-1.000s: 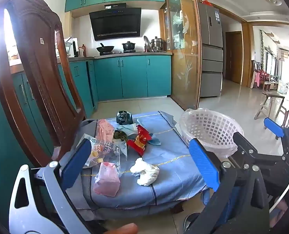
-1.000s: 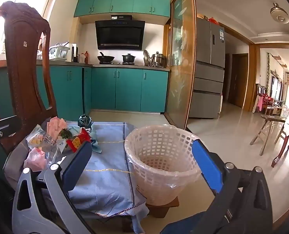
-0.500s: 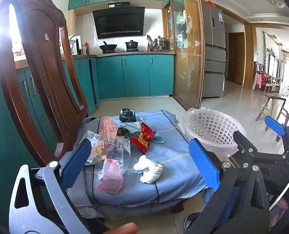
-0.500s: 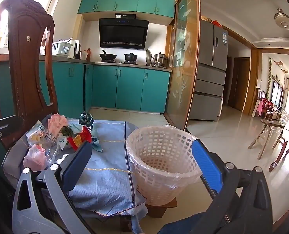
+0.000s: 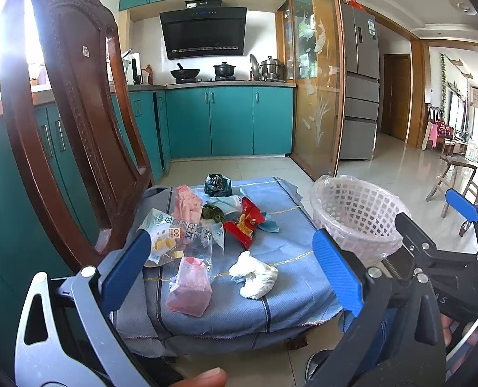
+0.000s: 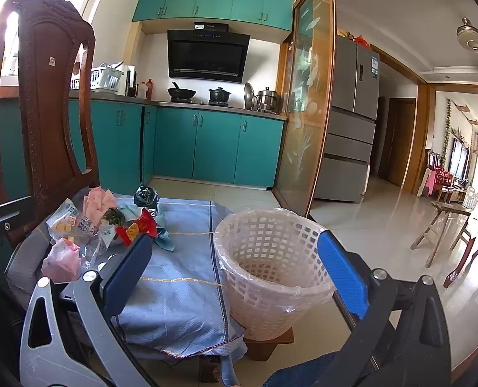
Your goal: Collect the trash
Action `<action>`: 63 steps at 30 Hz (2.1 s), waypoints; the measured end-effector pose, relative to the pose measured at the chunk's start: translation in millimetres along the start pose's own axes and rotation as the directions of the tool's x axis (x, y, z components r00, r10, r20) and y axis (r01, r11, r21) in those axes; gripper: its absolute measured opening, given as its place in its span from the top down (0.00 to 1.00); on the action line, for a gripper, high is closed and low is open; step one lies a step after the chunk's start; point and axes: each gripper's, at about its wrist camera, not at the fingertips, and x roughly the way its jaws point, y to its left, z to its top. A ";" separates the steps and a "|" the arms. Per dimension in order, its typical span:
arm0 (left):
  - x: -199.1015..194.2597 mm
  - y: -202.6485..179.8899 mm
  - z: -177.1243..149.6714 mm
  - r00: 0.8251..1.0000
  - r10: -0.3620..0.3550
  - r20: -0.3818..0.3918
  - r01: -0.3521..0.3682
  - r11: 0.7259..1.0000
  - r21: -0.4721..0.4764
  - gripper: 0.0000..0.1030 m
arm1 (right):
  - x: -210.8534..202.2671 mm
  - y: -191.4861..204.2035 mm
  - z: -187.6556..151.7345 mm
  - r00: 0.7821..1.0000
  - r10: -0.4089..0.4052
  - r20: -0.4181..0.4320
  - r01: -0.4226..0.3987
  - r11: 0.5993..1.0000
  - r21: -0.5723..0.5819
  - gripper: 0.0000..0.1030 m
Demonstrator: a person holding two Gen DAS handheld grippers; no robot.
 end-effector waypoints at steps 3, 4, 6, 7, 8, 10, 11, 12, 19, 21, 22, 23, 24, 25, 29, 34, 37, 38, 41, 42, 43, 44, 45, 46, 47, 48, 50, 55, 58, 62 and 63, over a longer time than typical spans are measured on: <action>-0.6 1.5 -0.6 1.000 0.005 -0.001 -0.005 1.000 -0.002 0.03 | -0.9 1.3 0.8 1.000 0.008 0.002 -0.008 1.000 -0.001 0.03; -0.9 2.5 -0.9 1.000 0.007 -0.001 -0.007 1.000 -0.003 0.03 | -1.6 1.5 1.3 1.000 0.010 0.003 -0.010 1.000 -0.003 0.03; -1.9 4.3 -1.1 1.000 0.011 -0.002 -0.011 1.000 -0.007 0.03 | -2.2 3.0 2.8 1.000 0.012 0.006 -0.012 1.000 -0.005 0.03; -2.2 5.4 -1.1 1.000 0.013 -0.003 -0.013 1.000 -0.009 0.03 | -3.0 3.5 3.1 1.000 0.013 0.008 -0.013 1.000 -0.006 0.03; -2.2 6.0 -1.0 1.000 0.013 -0.004 -0.013 1.000 -0.011 0.03 | -3.8 3.9 3.4 1.000 0.014 0.010 -0.014 1.000 -0.006 0.03; -2.4 8.0 -0.7 1.000 0.012 -0.005 -0.013 1.000 -0.017 0.03 | -5.1 5.2 4.9 1.000 0.016 0.014 -0.016 1.000 -0.008 0.03; -1.5 8.3 0.0 1.000 0.012 -0.006 -0.012 1.000 -0.018 0.03 | -5.5 5.7 5.3 1.000 0.016 0.016 -0.016 1.000 -0.009 0.03; -1.7 8.8 0.2 1.000 0.012 -0.006 -0.012 1.000 -0.020 0.03 | -6.3 6.2 5.6 1.000 0.017 0.017 -0.017 1.000 -0.010 0.03; -4.0 10.6 -0.5 1.000 0.014 -0.002 -0.014 1.000 -0.019 0.03 | -7.7 9.0 8.6 1.000 0.010 0.020 -0.010 1.000 -0.018 0.03; -4.1 10.5 -0.6 1.000 0.013 -0.001 -0.013 1.000 -0.020 0.03 | -7.8 8.4 8.9 1.000 0.010 0.019 -0.009 1.000 -0.017 0.03; -4.1 10.4 -0.6 1.000 0.014 -0.001 -0.014 1.000 -0.020 0.03 | -8.1 8.6 9.2 1.000 0.009 0.019 -0.009 1.000 -0.017 0.03; -4.3 10.7 -0.5 1.000 0.015 -0.001 -0.015 1.000 -0.020 0.03 | -7.9 8.7 9.1 1.000 0.010 0.019 -0.010 1.000 -0.018 0.03; -4.1 10.7 -0.5 1.000 0.014 -0.002 -0.014 1.000 -0.020 0.03 | -7.9 9.0 9.3 1.000 0.010 0.019 -0.010 1.000 -0.019 0.03; -3.9 10.5 -0.8 1.000 0.014 -0.002 -0.014 1.000 -0.020 0.03 | -8.0 8.6 8.9 1.000 0.010 0.020 -0.009 1.000 -0.019 0.03; -3.9 10.6 -0.9 1.000 0.014 -0.002 -0.014 1.000 -0.019 0.03 | -7.9 8.6 9.3 1.000 0.009 0.020 -0.009 1.000 -0.020 0.03; -3.9 10.6 -1.0 1.000 0.015 -0.001 -0.015 1.000 -0.019 0.03 | -7.5 8.6 9.5 1.000 0.008 0.020 -0.008 1.000 -0.017 0.03; -4.6 13.1 -1.5 1.000 0.016 0.000 -0.016 1.000 -0.018 0.03 | -7.6 8.8 9.6 1.000 0.009 0.020 -0.009 1.000 -0.018 0.03; -4.9 13.6 -1.6 1.000 0.017 0.000 -0.017 1.000 -0.017 0.03 | -7.7 8.8 9.5 1.000 0.009 0.020 -0.008 1.000 -0.019 0.03; -4.9 14.9 -1.6 1.000 0.016 -0.002 -0.016 1.000 -0.017 0.03 | -7.6 8.7 9.3 1.000 0.008 0.020 -0.008 1.000 -0.020 0.03; -4.6 14.0 -1.6 1.000 0.015 -0.001 -0.015 1.000 -0.018 0.03 | -7.6 8.6 9.3 1.000 0.008 0.020 -0.008 1.000 -0.019 0.03; -4.6 14.1 -1.6 1.000 0.016 -0.002 -0.016 1.000 -0.018 0.03 | -7.6 8.3 9.3 1.000 0.008 0.019 -0.008 1.000 -0.019 0.03; -3.9 14.1 -1.8 1.000 0.015 -0.003 -0.015 1.000 -0.016 0.03 | -7.3 7.9 9.6 1.000 0.008 0.017 -0.008 1.000 -0.019 0.03; -3.4 14.3 -2.6 1.000 0.016 -0.003 -0.016 1.000 -0.015 0.03 | -7.3 7.6 10.0 1.000 0.007 0.016 -0.007 1.000 -0.019 0.03; -3.4 14.4 -2.9 1.000 0.016 -0.003 -0.016 1.000 -0.015 0.03 | -7.2 6.7 10.1 1.000 0.006 0.016 -0.006 1.000 -0.018 0.03; -3.5 14.9 -3.0 1.000 0.016 -0.004 -0.016 1.000 -0.015 0.03 | -7.5 6.1 10.0 1.000 0.005 0.016 -0.004 1.000 -0.017 0.03; -3.5 15.1 -3.0 1.000 0.015 -0.004 -0.015 1.000 -0.015 0.03 | -7.8 5.4 10.0 1.000 0.004 0.017 -0.004 1.000 -0.016 0.03; -3.5 15.1 -3.2 1.000 0.017 -0.004 -0.017 1.000 -0.015 0.03 | -8.0 4.3 9.5 1.000 0.003 0.017 -0.003 1.000 -0.014 0.03; -1.7 13.7 -3.8 1.000 0.015 -0.009 -0.016 1.000 -0.010 0.03 | -7.3 4.2 7.7 1.000 0.001 0.013 -0.001 1.000 -0.011 0.03; -0.3 10.5 -5.0 1.000 0.016 -0.012 -0.016 1.000 -0.007 0.03 | -7.2 4.0 7.6 1.000 0.002 0.012 -0.002 1.000 -0.010 0.03; -0.1 10.7 -5.4 1.000 0.017 -0.013 -0.017 1.000 -0.007 0.03 | -7.2 4.2 7.4 1.000 0.000 0.013 0.000 1.000 -0.012 0.03; -0.2 10.6 -5.4 1.000 0.016 -0.012 -0.016 1.000 -0.007 0.03 | -7.2 4.1 7.4 1.000 0.000 0.012 0.001 1.000 -0.012 0.03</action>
